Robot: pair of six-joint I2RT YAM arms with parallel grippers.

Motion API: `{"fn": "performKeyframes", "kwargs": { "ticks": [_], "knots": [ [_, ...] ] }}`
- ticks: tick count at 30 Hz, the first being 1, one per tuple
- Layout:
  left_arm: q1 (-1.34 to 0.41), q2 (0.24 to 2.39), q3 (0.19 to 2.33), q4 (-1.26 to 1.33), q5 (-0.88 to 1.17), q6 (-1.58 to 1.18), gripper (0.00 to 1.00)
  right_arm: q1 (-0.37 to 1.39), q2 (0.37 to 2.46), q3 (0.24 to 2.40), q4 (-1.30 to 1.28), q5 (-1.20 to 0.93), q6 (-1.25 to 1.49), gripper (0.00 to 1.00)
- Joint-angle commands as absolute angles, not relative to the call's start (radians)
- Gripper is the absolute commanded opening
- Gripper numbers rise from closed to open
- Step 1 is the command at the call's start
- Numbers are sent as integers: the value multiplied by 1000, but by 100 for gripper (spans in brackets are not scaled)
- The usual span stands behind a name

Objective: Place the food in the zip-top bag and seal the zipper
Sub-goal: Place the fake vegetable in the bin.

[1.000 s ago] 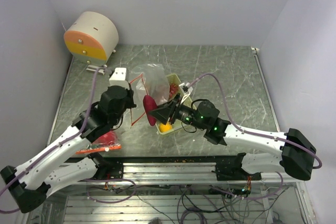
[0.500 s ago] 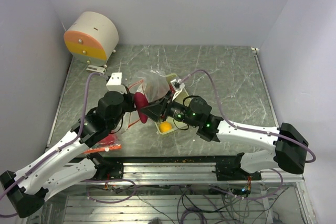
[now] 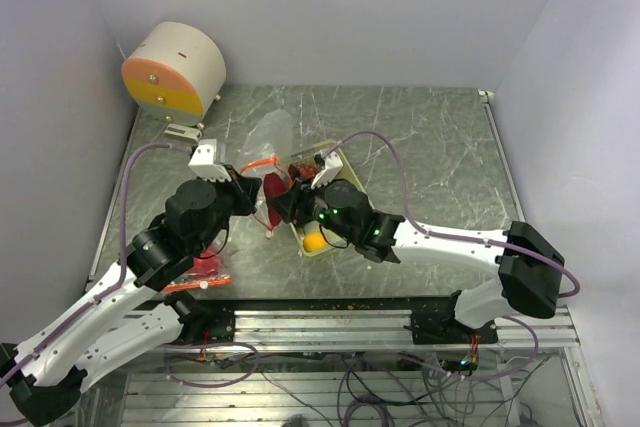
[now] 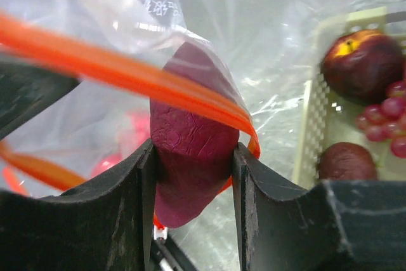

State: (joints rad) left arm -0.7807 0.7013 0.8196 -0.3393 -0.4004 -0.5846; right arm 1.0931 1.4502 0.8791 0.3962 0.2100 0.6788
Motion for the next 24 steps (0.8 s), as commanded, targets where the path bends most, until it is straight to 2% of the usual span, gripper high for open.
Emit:
{"fn": "performKeyframes", "kwargs": {
  "ticks": [1,4,9,15,18,22,24],
  "knots": [
    [-782,664,819,-288,-308,-648,7,1111,1490,990,235,451,622,7],
    [-782,658,816,-308,-299,-653,7,1131,1543,1099,149,577,573,18],
    [-782,641,823,-401,-307,-657,7,1135,1593,1165,116,702,540,38],
    [-782,594,782,-460,-332,-679,7,1130,1557,1189,168,672,536,42],
    [-781,598,779,-467,-328,-683,7,1130,1554,1192,182,680,527,53],
    [-782,627,767,-432,-321,-680,7,1131,1548,1194,224,477,434,72],
    [-782,651,760,-415,-348,-674,7,1132,1529,1180,236,350,411,74]
  ]
}}
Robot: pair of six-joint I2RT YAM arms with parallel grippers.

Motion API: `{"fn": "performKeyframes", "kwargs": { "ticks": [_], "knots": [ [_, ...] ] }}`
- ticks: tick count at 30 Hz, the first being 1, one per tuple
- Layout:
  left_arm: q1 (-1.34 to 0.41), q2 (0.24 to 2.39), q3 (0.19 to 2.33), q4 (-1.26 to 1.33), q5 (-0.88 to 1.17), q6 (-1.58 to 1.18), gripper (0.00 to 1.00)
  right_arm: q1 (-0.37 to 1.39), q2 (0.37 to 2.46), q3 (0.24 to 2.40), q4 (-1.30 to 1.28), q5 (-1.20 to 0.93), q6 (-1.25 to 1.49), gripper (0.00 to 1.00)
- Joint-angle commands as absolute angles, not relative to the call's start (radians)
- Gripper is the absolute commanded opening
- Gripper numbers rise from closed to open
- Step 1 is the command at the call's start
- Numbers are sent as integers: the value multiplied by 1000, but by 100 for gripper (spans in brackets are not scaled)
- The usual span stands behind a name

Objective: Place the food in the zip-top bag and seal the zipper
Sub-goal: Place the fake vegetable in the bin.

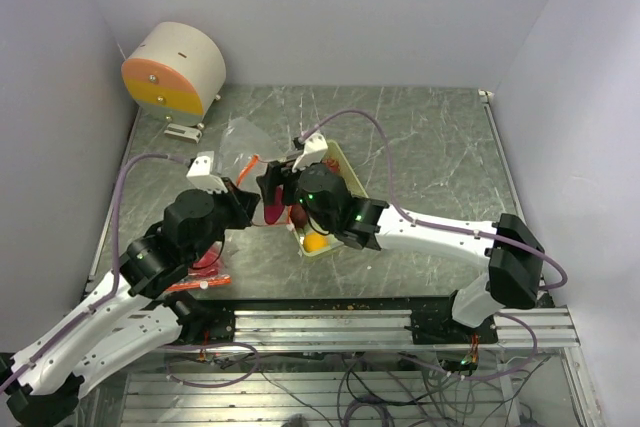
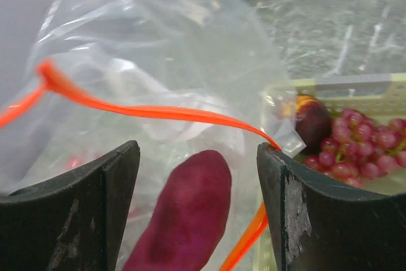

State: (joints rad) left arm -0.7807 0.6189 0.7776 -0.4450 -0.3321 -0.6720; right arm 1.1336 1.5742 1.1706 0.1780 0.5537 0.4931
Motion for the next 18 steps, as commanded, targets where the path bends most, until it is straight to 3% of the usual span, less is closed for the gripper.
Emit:
{"fn": "performKeyframes", "kwargs": {
  "ticks": [1,10,18],
  "knots": [
    [-782,661,755,-402,-362,-672,7,1135,1515,1173,234,313,411,75],
    [-782,738,777,-380,-423,-650,7,1134,1286,1008,199,252,402,70],
    [-782,706,800,-384,-422,-655,7,1131,1303,896,157,289,466,64]
  ]
}}
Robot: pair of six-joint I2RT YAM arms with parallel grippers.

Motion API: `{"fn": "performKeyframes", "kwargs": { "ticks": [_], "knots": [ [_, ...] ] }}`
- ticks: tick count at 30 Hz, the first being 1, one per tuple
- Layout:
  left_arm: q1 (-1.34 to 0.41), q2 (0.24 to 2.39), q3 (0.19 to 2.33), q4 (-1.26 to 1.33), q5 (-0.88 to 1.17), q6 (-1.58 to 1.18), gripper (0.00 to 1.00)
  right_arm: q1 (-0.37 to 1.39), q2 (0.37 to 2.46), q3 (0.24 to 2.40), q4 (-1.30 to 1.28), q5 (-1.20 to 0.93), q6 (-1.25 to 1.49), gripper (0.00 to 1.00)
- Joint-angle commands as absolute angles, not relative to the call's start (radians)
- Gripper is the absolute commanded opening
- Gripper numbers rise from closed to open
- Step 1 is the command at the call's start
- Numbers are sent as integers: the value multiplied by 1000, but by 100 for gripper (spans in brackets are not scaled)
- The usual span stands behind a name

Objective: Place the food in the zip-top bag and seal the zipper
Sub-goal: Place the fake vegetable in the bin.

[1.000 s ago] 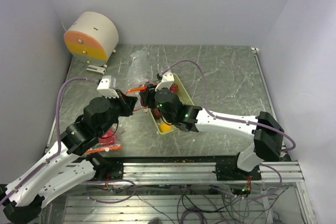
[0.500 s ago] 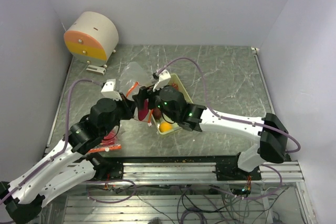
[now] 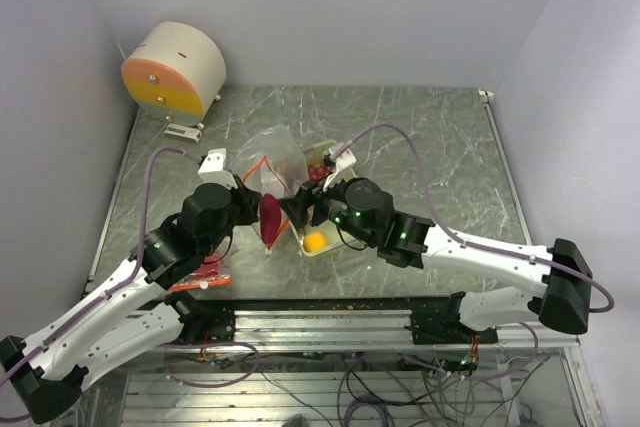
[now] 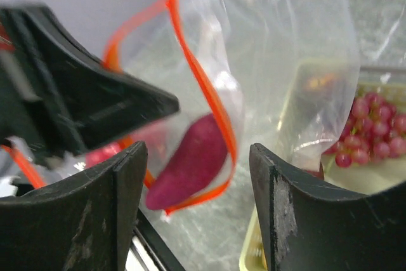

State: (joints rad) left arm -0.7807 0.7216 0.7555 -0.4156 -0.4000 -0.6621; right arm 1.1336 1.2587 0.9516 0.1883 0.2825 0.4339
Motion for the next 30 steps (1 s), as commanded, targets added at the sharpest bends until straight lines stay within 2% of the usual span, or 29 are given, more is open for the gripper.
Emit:
{"fn": "performKeyframes", "kwargs": {
  "ticks": [1,9,12,16,18,20,26,30],
  "knots": [
    [-782,708,806,-389,-420,-654,7,1130,1317,892,163,298,473,62],
    [-781,694,832,-414,-388,-665,7,1115,1418,922,243,287,466,52],
    [-782,687,824,-426,-415,-659,7,1112,1447,952,253,267,458,37],
    [-781,689,830,-475,-439,-653,7,1097,1470,995,222,279,441,7],
    [-781,692,845,-497,-449,-628,7,1071,1474,1040,199,264,436,0],
    [-782,715,890,-569,-493,-572,7,1026,1485,1094,116,178,436,0],
    [-781,918,1090,-922,-854,-490,7,855,1510,1399,-268,-215,404,0],
    [-767,1000,1107,-932,-888,-458,7,809,1492,1519,-407,-443,375,0]
  ]
}}
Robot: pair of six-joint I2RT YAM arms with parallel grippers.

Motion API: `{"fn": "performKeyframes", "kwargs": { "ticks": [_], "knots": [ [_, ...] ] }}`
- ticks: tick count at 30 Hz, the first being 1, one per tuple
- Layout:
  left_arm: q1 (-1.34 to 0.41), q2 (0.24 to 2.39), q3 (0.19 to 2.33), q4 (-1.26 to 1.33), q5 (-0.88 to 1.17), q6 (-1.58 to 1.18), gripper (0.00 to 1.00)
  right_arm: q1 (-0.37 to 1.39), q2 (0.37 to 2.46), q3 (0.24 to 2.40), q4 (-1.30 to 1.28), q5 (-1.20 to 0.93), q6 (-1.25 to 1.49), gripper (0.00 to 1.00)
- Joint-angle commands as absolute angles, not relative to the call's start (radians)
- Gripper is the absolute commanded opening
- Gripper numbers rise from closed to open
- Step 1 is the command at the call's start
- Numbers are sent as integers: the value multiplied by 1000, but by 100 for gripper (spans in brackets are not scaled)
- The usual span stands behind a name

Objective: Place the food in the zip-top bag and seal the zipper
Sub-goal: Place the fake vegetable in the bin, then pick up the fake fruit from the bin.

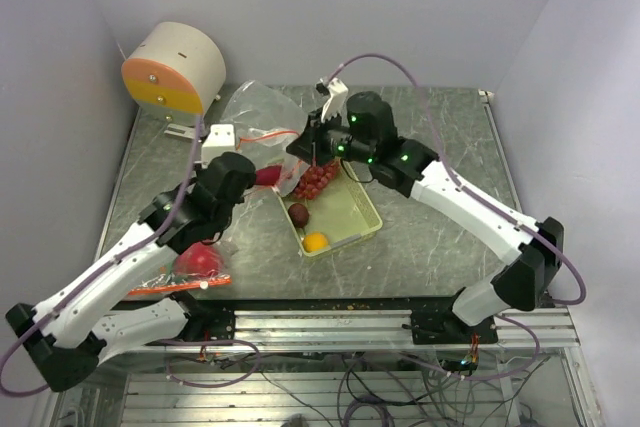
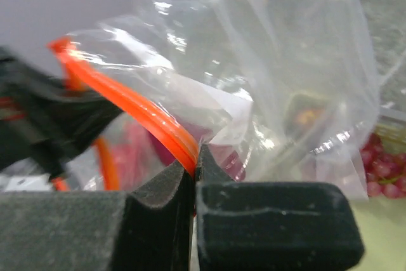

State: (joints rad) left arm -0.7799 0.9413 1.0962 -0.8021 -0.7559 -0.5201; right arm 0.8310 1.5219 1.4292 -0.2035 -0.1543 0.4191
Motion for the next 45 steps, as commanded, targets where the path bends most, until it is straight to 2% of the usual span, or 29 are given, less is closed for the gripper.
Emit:
{"fn": "performKeyframes", "kwargs": {
  "ticks": [1,5,8,14,19,23,24,28,30,36,38,45],
  "knots": [
    [-762,1009,1101,-915,-872,-452,7,807,1476,1518,-405,-465,377,0],
    [-749,1003,1076,-886,-861,-432,7,792,1432,1449,-367,-491,393,0],
    [-744,993,1140,-1000,-922,-454,7,755,1450,1377,-322,-498,418,0],
    [-745,908,1206,-1070,-894,-425,7,789,1589,1219,20,-680,578,0],
    [-744,963,1183,-1047,-862,-427,7,856,1672,1175,240,-797,671,0],
    [-744,1045,1174,-1047,-871,-445,7,860,1705,1169,195,-748,646,0],
    [-745,1057,1165,-1036,-866,-442,7,855,1706,1167,158,-715,624,5],
    [-745,1087,1122,-976,-847,-427,7,831,1662,1129,105,-659,566,38],
    [-744,1096,1103,-951,-850,-419,7,821,1612,1117,63,-609,527,46],
    [-744,1108,1085,-933,-868,-415,7,777,1482,1090,-10,-533,468,55],
    [-745,1097,1087,-933,-868,-413,7,760,1467,1086,-46,-444,459,58],
    [-745,1052,1119,-962,-907,-406,7,709,1604,1179,-215,-104,440,65]
  ]
}}
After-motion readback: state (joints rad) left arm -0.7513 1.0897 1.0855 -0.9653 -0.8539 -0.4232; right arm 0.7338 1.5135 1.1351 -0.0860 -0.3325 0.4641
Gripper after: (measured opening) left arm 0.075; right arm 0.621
